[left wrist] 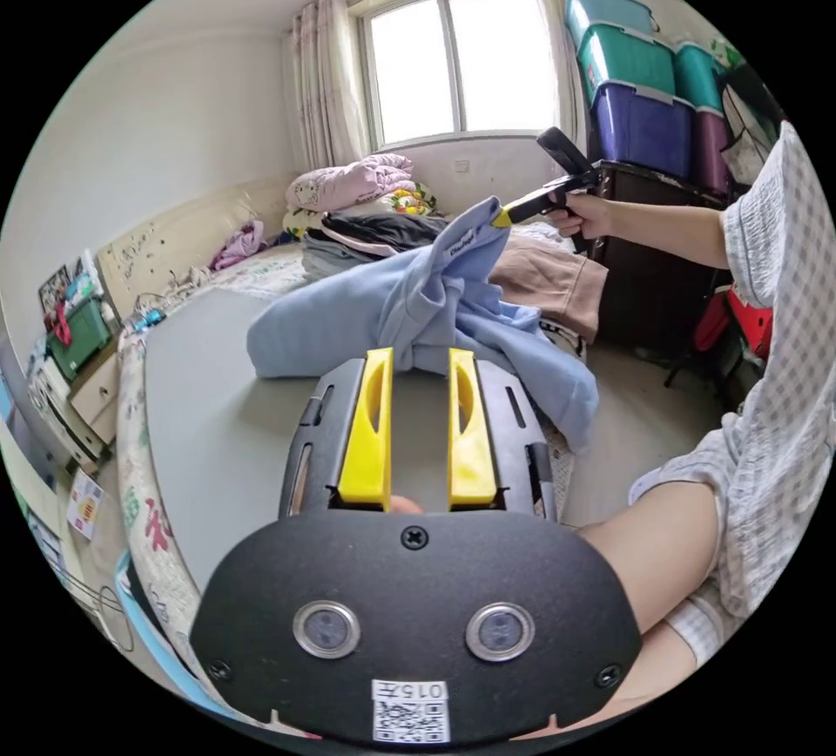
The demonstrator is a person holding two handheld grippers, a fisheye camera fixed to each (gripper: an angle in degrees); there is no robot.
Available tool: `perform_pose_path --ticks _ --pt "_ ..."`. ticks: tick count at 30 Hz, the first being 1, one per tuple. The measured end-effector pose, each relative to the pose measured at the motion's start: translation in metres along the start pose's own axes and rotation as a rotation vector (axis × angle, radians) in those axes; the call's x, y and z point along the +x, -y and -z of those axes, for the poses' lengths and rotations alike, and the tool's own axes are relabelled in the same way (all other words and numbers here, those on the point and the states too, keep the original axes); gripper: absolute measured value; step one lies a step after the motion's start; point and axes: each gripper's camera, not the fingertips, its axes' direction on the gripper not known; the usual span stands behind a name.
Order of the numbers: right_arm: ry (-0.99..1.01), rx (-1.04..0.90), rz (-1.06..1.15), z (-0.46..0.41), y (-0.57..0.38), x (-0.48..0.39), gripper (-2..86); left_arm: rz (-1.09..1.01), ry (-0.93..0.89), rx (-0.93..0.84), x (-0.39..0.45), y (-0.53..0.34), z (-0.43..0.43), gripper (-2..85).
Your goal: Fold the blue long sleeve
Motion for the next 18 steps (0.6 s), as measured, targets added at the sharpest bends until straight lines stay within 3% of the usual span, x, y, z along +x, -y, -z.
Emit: perform_pose_path --ticks 2,11,18 --pt "0.010 0.011 -0.007 -0.001 -0.001 -0.001 4.4 -0.012 0.048 -0.002 0.002 0.010 -0.006 8.1" --pt "-0.023 0.003 -0.071 0.009 -0.014 -0.009 4.5 -0.132 -0.059 -0.114 0.013 0.040 -0.045 7.3" --pt "-0.078 0.037 -0.107 0.052 -0.013 -0.064 4.3 0.130 -0.200 -0.032 -0.027 0.032 0.028 2.1"
